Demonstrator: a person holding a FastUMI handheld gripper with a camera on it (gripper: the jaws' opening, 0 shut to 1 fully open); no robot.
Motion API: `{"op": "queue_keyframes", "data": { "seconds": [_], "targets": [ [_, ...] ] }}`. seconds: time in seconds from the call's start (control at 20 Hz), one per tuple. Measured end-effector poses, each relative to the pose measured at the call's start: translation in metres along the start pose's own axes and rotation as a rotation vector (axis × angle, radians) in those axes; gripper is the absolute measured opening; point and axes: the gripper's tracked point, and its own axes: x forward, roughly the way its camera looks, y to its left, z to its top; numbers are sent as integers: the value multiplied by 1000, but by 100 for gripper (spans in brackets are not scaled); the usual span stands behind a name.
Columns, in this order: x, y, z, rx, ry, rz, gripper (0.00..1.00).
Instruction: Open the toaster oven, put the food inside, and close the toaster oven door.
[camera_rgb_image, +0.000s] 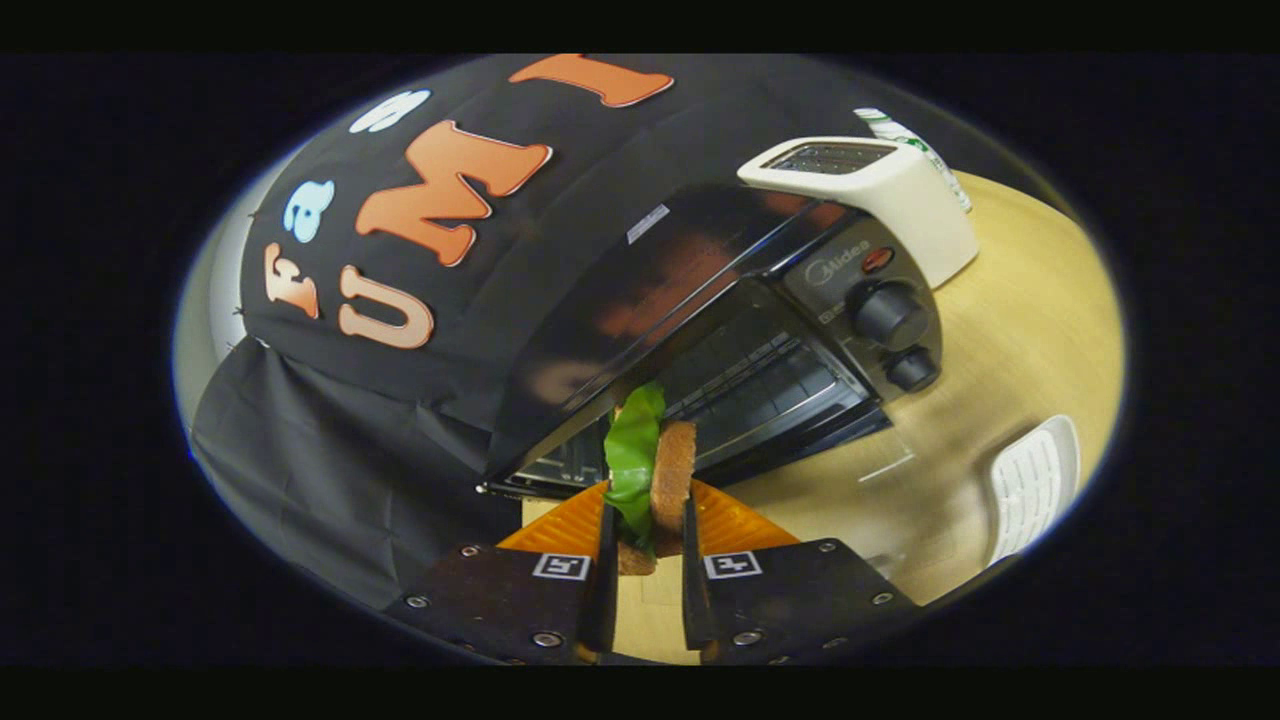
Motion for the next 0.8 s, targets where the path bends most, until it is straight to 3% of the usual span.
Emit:
{"op": "queue_keyframes", "data": {
  "seconds": [0.4,0.8],
  "targets": [
    [61,5,11,185,-73,41,27],
    [89,-7,24,30,-227,-36,28]
  ]
}}
